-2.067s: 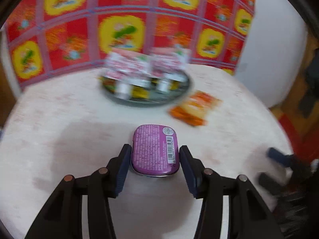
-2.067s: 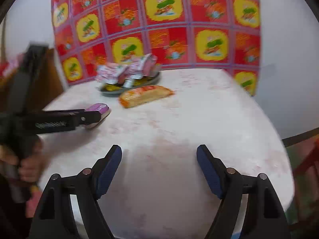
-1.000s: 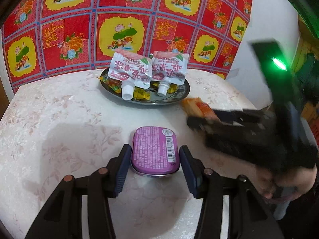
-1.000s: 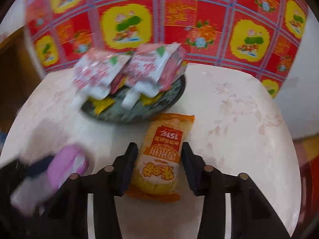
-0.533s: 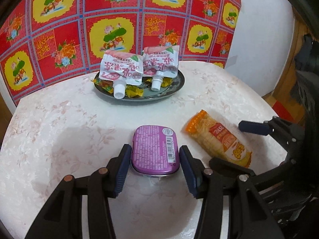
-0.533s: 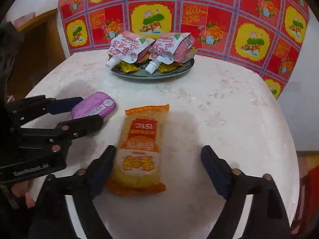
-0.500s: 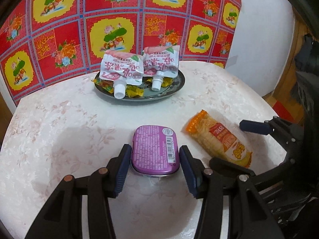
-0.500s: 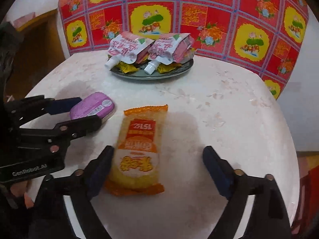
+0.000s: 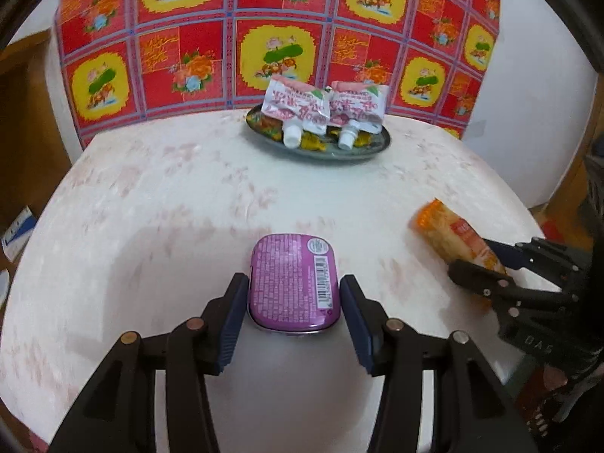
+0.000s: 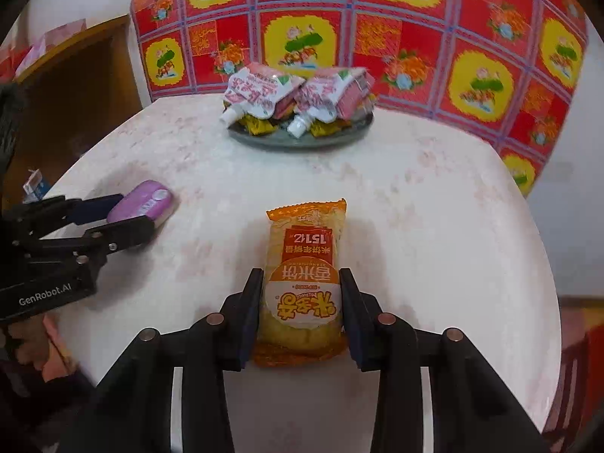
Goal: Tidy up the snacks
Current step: 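Lift the purple tin and bread packet and carry both over the plate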
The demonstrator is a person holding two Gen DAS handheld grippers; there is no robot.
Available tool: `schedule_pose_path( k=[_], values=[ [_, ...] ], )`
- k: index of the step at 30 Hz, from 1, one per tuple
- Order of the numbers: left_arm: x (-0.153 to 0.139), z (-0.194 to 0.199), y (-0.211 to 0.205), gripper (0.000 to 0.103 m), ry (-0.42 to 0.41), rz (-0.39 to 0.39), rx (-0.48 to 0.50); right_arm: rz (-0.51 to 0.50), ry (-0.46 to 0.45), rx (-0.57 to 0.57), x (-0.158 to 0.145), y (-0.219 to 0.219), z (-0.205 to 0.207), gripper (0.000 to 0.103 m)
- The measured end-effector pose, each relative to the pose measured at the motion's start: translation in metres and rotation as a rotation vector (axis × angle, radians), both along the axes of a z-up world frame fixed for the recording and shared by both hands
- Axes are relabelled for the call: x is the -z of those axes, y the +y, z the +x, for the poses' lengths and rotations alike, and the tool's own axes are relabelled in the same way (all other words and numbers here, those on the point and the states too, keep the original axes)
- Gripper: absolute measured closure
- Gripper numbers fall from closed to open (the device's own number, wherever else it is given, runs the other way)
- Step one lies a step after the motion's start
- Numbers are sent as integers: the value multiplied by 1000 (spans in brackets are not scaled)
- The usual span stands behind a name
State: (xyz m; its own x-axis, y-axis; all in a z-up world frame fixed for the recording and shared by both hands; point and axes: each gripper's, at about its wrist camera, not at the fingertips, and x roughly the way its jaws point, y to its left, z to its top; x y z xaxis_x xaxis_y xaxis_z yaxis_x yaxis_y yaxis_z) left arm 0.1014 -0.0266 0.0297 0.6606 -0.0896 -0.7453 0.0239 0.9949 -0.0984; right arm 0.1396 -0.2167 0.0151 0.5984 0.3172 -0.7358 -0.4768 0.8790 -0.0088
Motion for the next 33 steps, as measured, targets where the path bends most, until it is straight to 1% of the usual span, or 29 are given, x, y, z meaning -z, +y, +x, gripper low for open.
schedule_pose_path(
  k=[4,6,8,9,10,11,13,15,17,18,21,23,25,28,31,33],
  values=[
    [0,-12,4,51,-25,2,16,-7,-12,-23,1,-6,-21,63],
    [1,-13,4,51,-36,-3,17,27,-16,-10,2,-8,-17,57],
    [1,-14,5,51,-46,-17,15,76,-9,37,2,-11,-11,57],
    [2,-15,6,51,-55,-21,18,79,-3,44,1,-10,-10,57],
    [2,-16,6,51,-64,-18,22,63,-7,36,1,-8,-9,58],
    [2,-17,5,51,-69,-12,27,55,-20,34,2,-7,-9,64],
    [1,-18,4,51,-61,6,45,58,-61,34,4,-7,-11,65],
    [-9,-16,7,51,-54,-10,60,33,-61,23,3,-4,-10,65],
    [-25,-16,8,51,-86,19,69,5,-48,29,-1,-4,-5,65],
    [-35,-15,8,51,-109,38,72,-4,-57,39,-6,-5,-3,65],
    [-60,-8,10,51,-150,64,83,7,-71,43,-21,-10,5,65],
    [-72,3,14,51,-152,69,91,18,-90,40,-34,-12,12,65],
    [-80,16,16,51,-134,67,86,13,-132,39,-49,-11,18,65],
    [-91,35,21,51,-130,65,90,49,-168,22,-69,-9,27,65],
    [-98,54,20,51,-170,85,92,65,-228,-3,-86,0,36,65],
    [-100,67,19,51,-192,72,109,83,-258,-22,-95,8,45,65]
  ],
)
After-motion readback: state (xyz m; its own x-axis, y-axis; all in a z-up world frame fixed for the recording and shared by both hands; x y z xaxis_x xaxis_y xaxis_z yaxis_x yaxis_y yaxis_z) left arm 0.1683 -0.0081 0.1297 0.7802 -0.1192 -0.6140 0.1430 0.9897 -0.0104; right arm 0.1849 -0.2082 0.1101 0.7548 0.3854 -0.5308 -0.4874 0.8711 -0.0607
